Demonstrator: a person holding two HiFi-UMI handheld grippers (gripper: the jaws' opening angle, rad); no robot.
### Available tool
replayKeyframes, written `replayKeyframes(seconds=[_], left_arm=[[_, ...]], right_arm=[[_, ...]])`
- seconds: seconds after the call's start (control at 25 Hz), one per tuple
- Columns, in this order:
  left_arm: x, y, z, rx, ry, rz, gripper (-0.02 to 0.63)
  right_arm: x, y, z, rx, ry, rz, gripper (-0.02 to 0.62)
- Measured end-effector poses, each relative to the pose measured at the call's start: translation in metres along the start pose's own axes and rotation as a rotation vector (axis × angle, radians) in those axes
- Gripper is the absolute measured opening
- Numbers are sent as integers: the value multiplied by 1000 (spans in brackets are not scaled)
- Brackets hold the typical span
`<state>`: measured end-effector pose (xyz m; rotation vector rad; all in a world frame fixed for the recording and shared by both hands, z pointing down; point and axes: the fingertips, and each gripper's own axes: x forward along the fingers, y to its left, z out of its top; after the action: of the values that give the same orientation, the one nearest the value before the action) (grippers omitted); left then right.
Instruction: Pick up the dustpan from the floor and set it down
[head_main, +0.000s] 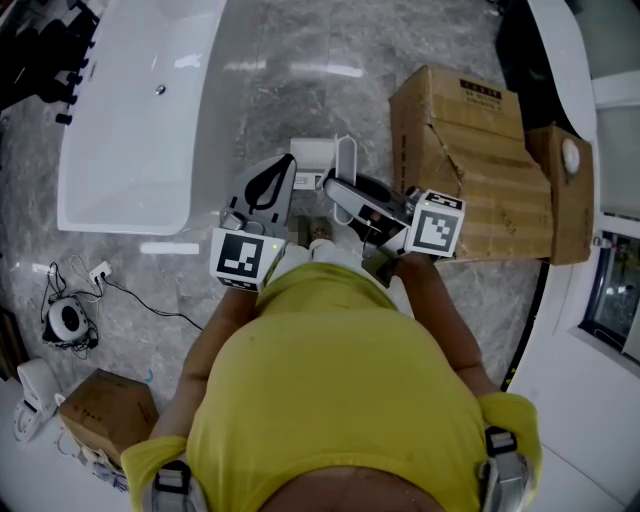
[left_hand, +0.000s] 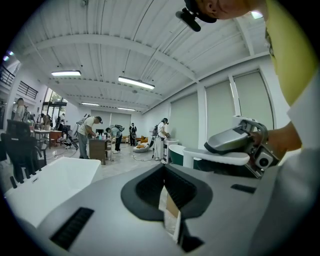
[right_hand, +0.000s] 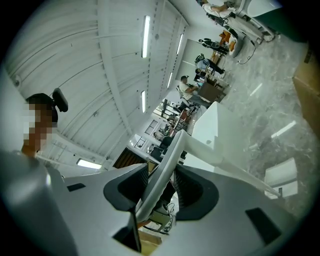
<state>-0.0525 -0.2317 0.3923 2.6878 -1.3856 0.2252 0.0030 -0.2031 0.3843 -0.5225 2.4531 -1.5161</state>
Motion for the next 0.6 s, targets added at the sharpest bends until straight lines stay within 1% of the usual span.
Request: replayKeyframes(seconds=[0.32,0.52,0.6], left_arm=[[-1,1,-4,-5,8,8,2],[-3,-3,-6,-8,17,24,2],[-2,2,-8,-11,21,31,2]], right_arm=[[3,-12,-1,-14,14,-8,169],[1,-41,-13,1,37,-40,170],[11,-50,-17,-7,48,-30,169]])
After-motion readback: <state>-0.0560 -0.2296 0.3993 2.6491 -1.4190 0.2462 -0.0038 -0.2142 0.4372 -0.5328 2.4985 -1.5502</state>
